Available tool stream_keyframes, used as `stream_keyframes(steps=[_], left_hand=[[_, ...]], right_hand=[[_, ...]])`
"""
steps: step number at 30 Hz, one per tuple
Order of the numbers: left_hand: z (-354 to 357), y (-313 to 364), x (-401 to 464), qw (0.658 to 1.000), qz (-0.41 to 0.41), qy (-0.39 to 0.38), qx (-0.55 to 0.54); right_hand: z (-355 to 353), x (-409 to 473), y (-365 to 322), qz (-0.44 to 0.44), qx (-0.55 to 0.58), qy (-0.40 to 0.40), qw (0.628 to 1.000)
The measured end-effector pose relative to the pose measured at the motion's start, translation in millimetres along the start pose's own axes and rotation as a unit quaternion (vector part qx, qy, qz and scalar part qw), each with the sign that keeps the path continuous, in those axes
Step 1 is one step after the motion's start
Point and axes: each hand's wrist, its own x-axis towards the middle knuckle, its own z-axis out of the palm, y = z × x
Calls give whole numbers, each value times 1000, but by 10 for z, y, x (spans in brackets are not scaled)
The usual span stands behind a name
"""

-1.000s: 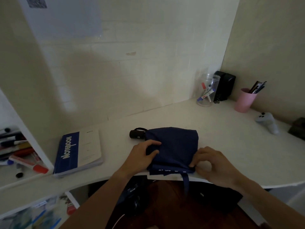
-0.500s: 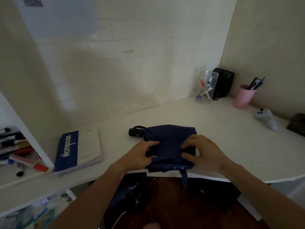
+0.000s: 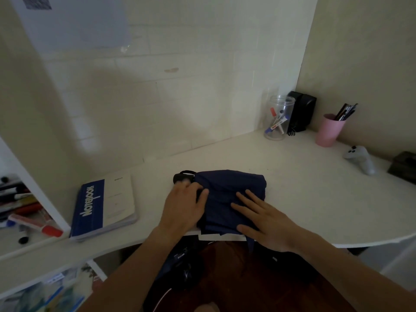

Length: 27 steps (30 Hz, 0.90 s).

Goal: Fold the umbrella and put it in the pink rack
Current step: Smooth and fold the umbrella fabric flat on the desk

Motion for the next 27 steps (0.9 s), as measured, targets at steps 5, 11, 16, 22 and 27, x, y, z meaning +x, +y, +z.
stream_keyframes(steps=[5, 11, 16, 22, 27], left_hand=[[123, 171, -90, 958, 233, -106, 131], [219, -2, -202, 936, 178, -263, 152], [118, -79, -197, 930, 172, -288, 148], [112, -41, -210, 925, 187, -284, 171], [140, -50, -233, 932, 177, -279, 151]], right_hand=[[-35, -21, -9, 1, 25, -12, 1000], [-143, 46, -109, 6, 26, 126, 992], [-123, -39, 5, 20, 69, -8, 997], [-822, 686, 329, 128, 168, 142, 967], [-805, 1023, 481, 161, 191, 7, 968]])
